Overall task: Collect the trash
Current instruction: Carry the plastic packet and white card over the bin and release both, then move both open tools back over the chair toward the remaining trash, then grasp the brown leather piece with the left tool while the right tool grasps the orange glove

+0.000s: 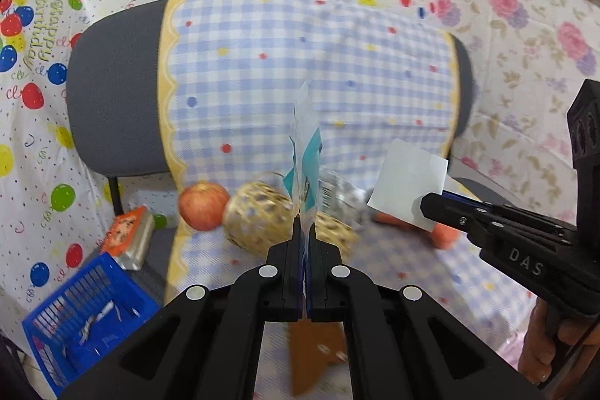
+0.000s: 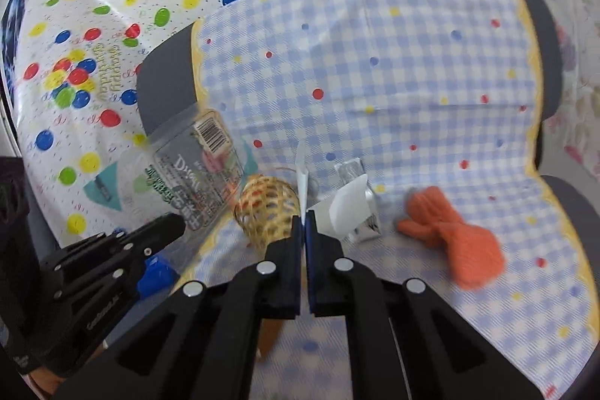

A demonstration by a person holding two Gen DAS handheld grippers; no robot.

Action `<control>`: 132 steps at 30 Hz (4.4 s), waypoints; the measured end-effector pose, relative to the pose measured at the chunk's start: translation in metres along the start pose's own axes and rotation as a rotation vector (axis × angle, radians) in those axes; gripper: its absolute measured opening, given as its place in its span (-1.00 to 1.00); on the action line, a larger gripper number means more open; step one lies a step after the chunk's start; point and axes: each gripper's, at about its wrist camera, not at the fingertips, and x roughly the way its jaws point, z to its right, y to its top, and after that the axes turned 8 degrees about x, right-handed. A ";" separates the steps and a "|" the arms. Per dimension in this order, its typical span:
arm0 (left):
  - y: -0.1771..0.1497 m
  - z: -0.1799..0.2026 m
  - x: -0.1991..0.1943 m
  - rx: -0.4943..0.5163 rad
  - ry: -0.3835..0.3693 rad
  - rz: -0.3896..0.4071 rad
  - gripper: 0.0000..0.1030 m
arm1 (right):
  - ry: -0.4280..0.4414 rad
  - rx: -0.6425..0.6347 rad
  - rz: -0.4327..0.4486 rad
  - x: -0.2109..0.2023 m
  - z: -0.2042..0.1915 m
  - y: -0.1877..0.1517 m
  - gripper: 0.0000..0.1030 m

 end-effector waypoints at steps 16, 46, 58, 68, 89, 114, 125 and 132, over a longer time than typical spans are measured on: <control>-0.029 0.109 -0.049 0.122 -0.279 0.023 -0.98 | -0.213 0.028 0.131 -0.143 0.047 -0.069 -0.94; -0.126 0.339 -0.053 0.480 -0.805 -0.211 -0.98 | -0.658 0.423 0.086 -0.284 0.181 -0.244 -0.94; -0.129 0.363 -0.036 0.489 -0.784 -0.255 -0.17 | -0.663 0.487 0.065 -0.279 0.211 -0.258 -0.50; -0.112 0.333 -0.035 0.407 -0.708 -0.219 -0.17 | -0.674 0.468 0.097 -0.288 0.206 -0.249 -0.46; -0.048 0.162 -0.049 0.219 -0.222 -0.052 -0.05 | -0.473 0.170 0.135 -0.216 0.122 -0.125 -0.44; -0.078 0.007 0.043 -0.098 -0.025 -0.302 0.08 | -0.289 0.035 0.059 -0.070 0.077 -0.051 -0.05; -0.083 0.005 0.066 -0.176 -0.065 -0.297 -0.23 | -0.303 0.044 0.048 -0.070 0.081 -0.056 -0.05; -0.075 -0.002 0.016 -0.184 -0.076 -0.175 -0.37 | -0.281 0.041 0.054 -0.070 0.081 -0.054 -0.05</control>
